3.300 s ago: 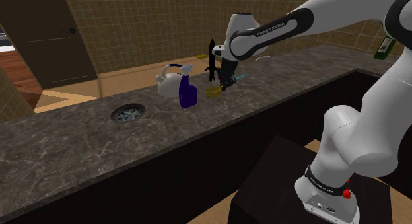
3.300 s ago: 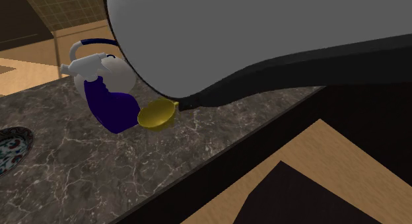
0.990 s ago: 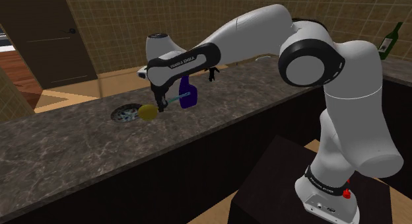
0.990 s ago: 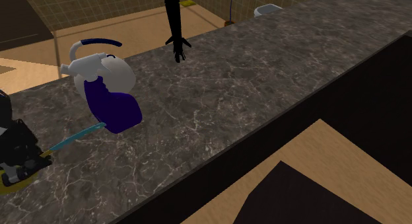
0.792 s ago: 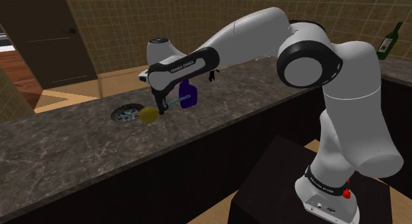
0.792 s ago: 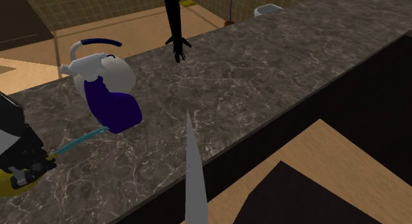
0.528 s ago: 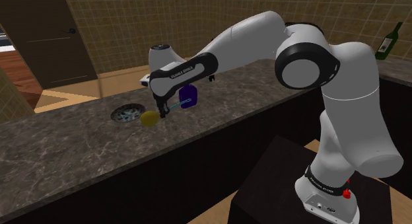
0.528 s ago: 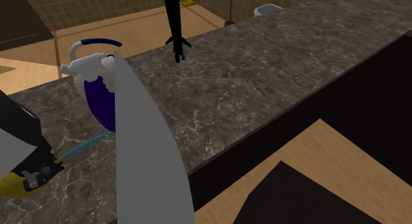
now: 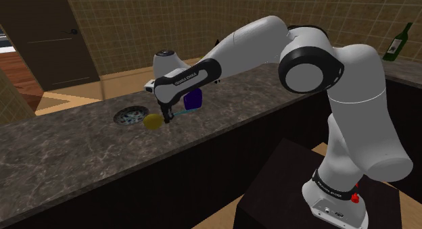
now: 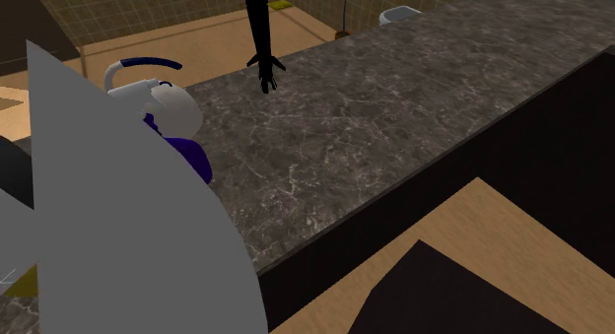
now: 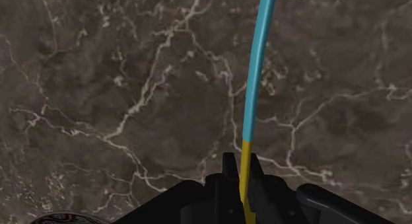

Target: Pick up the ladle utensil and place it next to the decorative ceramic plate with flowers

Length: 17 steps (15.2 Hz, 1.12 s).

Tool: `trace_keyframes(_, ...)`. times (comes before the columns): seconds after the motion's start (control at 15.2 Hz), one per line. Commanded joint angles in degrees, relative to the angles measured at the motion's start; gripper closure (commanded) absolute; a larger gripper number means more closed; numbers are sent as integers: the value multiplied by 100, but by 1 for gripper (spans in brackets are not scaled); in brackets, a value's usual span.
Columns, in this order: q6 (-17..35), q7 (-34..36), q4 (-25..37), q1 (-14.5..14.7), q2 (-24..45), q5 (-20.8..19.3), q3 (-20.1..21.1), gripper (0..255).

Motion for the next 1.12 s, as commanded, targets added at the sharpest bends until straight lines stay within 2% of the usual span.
trace_keyframes(0.0,5,-3,-13,7,6,4,10,255)
trace_keyframes(0.13,5,-3,-13,7,6,4,9,255)
trace_keyframes(0.2,2,-2,1,6,17,6,11,0)
trace_keyframes(0.53,5,-3,-13,7,6,4,9,0)
trace_keyframes(0.79,-469,100,10,120,-461,-173,-94,0)
trace_keyframes(1.06,-469,100,10,120,-461,-174,-94,0)
